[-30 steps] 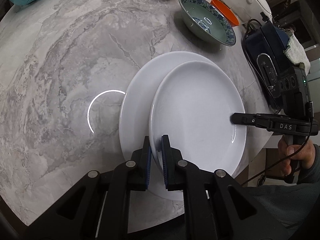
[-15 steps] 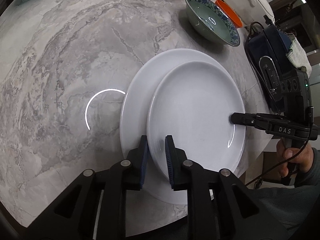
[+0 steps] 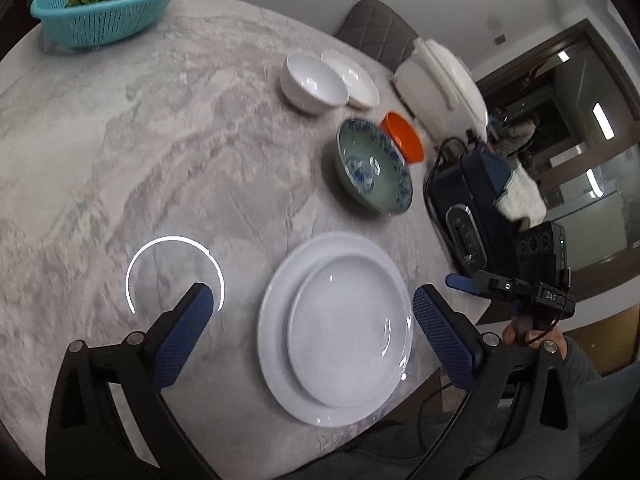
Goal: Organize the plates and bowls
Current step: 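Move both grippers to the white bowl beside the rice cooker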
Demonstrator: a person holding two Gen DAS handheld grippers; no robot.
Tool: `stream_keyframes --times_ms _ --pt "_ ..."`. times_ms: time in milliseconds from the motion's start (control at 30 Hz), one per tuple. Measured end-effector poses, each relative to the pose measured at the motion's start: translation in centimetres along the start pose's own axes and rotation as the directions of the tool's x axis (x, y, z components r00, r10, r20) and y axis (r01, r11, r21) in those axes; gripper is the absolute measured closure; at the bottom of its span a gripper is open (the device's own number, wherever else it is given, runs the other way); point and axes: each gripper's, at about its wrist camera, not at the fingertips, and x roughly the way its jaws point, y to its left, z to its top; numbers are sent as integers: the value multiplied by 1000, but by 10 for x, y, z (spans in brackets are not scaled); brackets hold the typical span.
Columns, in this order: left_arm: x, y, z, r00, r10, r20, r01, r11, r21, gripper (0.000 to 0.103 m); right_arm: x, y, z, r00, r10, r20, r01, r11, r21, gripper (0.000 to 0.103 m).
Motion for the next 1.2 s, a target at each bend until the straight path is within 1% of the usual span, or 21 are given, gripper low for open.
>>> stream_keyframes --times_ms 67,100,167,233,333,367,433,467,500,533,567,633,700,733,800,833,900,967,1033,1100,1200 --pt "-9 8 40 999 -38 39 38 999 8 1 -24 5 23 996 51 75 -55 997 55 19" --pt "-9 9 64 998 -44 37 44 999 19 1 -36 10 38 992 61 114 -68 996 58 19" --pt "-6 5 115 998 -56 23 55 996 65 1 -58 29 73 978 40 206 -45 999 21 19" --pt "-2 0 166 999 -28 44 23 994 109 1 -74 40 114 955 -7 296 1 1000 18 19" --pt "16 -6 240 997 44 58 -52 988 144 3 -79 39 177 925 3 379 -34 997 75 19" --pt "24 -8 261 998 49 51 -56 988 145 3 -74 36 199 924 -8 383 -28 996 89 19" --pt "47 -12 298 998 65 26 -68 989 133 3 -58 22 241 934 -41 355 -11 990 142 26" --pt "59 -14 315 997 73 14 -74 989 130 3 -47 14 261 942 -28 334 -27 987 160 29" --pt "73 -18 330 997 74 -10 -71 987 145 3 -37 5 278 952 -34 303 -24 982 185 37" --pt "88 -21 343 996 90 -26 -84 982 167 3 -26 -5 292 960 -59 274 -1 977 213 40" --pt "102 -25 353 993 112 -38 -103 977 187 3 -16 -15 304 966 -79 248 20 973 230 42" --pt "138 -28 371 986 134 -104 -110 972 209 3 -2 -41 317 971 -108 213 45 958 282 43" --pt "172 -30 380 977 153 -151 -117 967 225 9 8 -60 327 974 -111 196 45 948 315 47" --pt "187 -31 381 972 153 -176 -109 965 237 11 13 -67 331 975 -123 183 60 947 316 47" --pt "214 -34 388 963 169 -211 -111 958 264 19 22 -78 338 976 -156 149 100 941 324 47" --pt "226 -35 391 961 161 -227 -95 957 274 20 26 -83 339 977 -160 141 106 938 330 47" --pt "246 -39 393 954 152 -260 -70 952 298 21 31 -91 343 978 -159 133 106 936 336 48" --pt "266 -39 388 938 169 -303 -64 942 330 21 36 -95 344 978 -168 124 119 937 328 48" --pt "280 -39 391 931 175 -320 -56 935 350 29 42 -99 348 979 -171 109 126 934 333 48" --pt "287 -39 388 929 156 -336 -29 935 352 42 45 -101 349 981 -162 105 118 934 337 49" --pt "303 -37 387 925 153 -348 -18 933 360 47 50 -103 352 981 -170 91 131 934 333 51"
